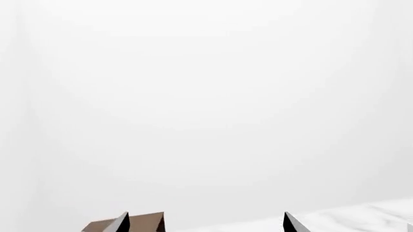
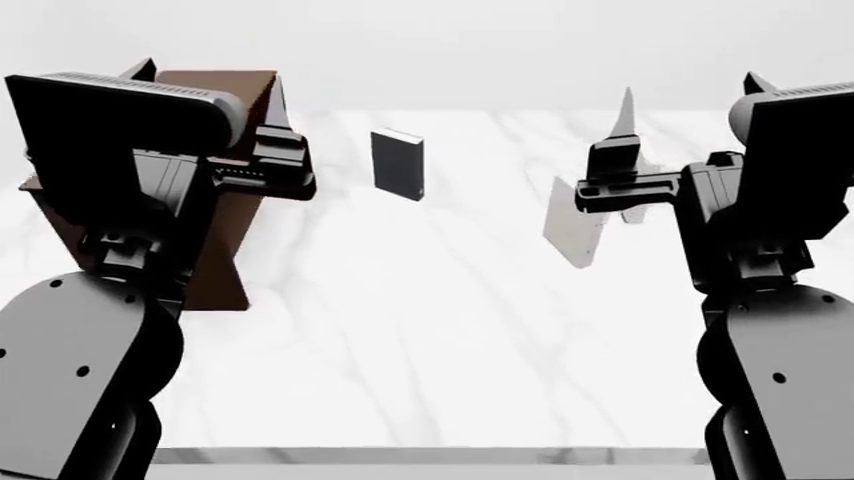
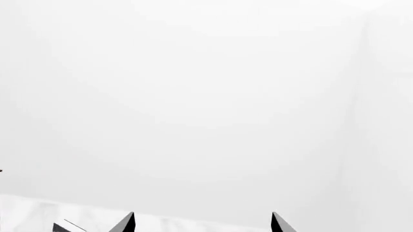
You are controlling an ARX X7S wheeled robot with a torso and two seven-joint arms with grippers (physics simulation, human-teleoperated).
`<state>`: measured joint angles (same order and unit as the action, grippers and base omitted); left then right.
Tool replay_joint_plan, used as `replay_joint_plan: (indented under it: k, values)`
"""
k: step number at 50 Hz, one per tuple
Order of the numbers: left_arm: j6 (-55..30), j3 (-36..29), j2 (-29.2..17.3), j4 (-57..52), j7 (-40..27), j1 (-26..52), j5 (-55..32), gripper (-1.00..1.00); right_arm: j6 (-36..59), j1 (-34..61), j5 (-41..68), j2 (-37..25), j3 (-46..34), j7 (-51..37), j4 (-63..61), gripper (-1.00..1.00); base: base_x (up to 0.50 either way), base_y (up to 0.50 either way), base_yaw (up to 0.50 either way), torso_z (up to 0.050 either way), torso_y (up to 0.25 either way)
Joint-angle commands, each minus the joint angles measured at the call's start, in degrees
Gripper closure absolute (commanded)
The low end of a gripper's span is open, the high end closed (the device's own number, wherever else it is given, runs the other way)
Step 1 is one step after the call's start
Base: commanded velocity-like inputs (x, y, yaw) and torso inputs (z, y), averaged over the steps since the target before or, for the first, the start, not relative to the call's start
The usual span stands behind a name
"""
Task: Pick up the book on the right and place it under the cabinet shelf.
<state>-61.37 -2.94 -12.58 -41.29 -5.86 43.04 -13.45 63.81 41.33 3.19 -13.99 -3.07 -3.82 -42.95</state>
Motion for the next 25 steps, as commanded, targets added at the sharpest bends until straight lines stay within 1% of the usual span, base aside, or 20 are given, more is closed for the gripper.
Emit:
replay_joint_plan:
  k: [1, 8, 17, 25]
  values:
    - [-0.3, -0.2, -0.2, -0.3, -0.3, 0.1, -0.4, -1.00, -0.1, -0.3, 0.2, -0.3, -0.1, -0.1, -0.3, -1.00, 0.19, -0.37, 0.00, 0.000, 0.000]
    - [-0.7, -0.5, -0.4, -0.1, -0.6, 0.6, -0.5, -1.00, 0.5, 0.3, 0.4, -0.6, -0.1, 0.0, -0.7, -1.00, 0.25, -0.32, 0.00, 0.000, 0.000]
    - [-2.0, -0.5, -0.6, -0.1, -1.0, 2.5, -0.7, -1.00, 3.2, 3.0, 0.7, -1.3, -0.1, 0.3, -1.8, -1.00, 0.29, -0.25, 0.00, 0.000, 0.000]
    - [-1.9, -0.6, -0.8, -0.2, -1.1, 2.4, -0.9, -1.00, 2.4, 2.5, 0.9, -1.3, -0.7, 0.1, -1.8, -1.00, 0.29, -0.08, 0.00, 0.000, 0.002]
